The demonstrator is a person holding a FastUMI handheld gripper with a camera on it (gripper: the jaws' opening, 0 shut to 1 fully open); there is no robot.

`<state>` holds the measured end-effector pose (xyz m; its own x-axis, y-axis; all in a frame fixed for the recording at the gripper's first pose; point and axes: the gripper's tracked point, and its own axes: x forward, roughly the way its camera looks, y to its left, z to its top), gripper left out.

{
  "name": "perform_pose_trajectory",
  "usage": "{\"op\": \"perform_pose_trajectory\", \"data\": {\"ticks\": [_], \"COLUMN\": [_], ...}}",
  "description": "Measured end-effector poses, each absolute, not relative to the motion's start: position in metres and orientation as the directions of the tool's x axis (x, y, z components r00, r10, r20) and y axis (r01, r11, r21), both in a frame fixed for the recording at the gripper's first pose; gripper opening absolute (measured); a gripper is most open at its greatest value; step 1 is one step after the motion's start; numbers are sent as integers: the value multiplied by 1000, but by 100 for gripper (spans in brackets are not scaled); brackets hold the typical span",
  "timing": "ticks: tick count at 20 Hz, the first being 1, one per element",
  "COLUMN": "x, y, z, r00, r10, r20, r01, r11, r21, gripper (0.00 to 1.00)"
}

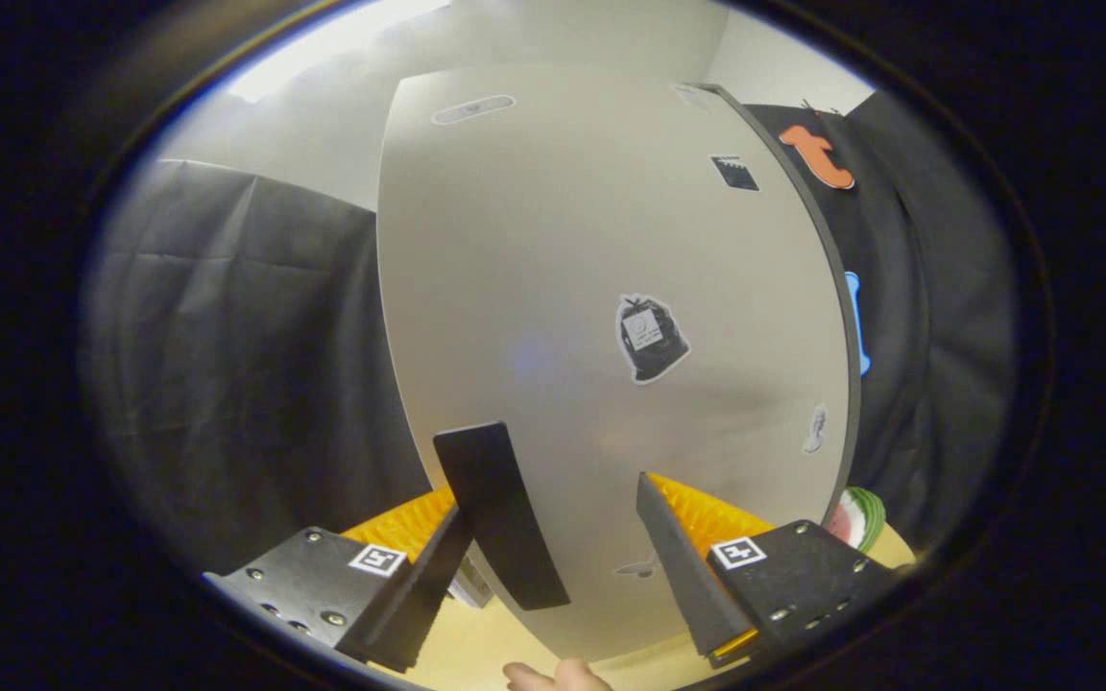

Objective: Open the shoe cabinet door, grab the shoes and put them into the shoe cabinet, then close the shoe cabinet door.

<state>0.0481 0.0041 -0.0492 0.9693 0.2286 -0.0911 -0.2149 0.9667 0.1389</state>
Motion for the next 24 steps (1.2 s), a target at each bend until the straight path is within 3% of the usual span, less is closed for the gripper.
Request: {"op": "perform_pose_trajectory", "data": {"ticks": [9,24], "x": [109,134], "y": [29,57], "z": [-50,-62], "r00": [981,998], "r10": [174,37], "r20": [-81,-53], "r01": [-164,-34], "r11": [979,997], "r21": [117,62], "gripper": [99,99]}}
